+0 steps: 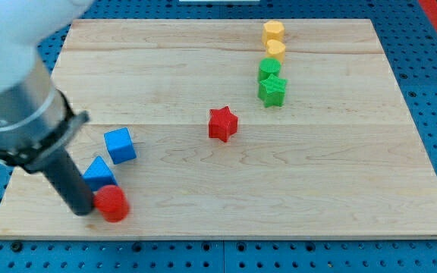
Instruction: Move blue triangle on left to the blue cube
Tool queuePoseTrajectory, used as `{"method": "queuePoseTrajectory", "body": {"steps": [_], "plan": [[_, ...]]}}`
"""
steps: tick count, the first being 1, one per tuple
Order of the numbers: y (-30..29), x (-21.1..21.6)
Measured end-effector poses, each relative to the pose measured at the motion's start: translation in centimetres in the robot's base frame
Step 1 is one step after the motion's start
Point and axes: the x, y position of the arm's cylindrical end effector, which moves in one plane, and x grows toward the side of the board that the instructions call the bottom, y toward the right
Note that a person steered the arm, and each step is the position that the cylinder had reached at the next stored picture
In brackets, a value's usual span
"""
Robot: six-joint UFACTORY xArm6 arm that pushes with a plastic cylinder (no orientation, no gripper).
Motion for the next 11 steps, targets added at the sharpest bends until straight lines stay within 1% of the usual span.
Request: {"method": "queuePoseTrajectory", "body": {"steps": [1,2,3,4,5,7,11], "plan": [[2.1,-0.8],[3.2,-3.1],[5.8,-3.5],[5.5,-3.4],[2.7,-3.4],[2.4,-3.6],[-2.2,-6.6]]}}
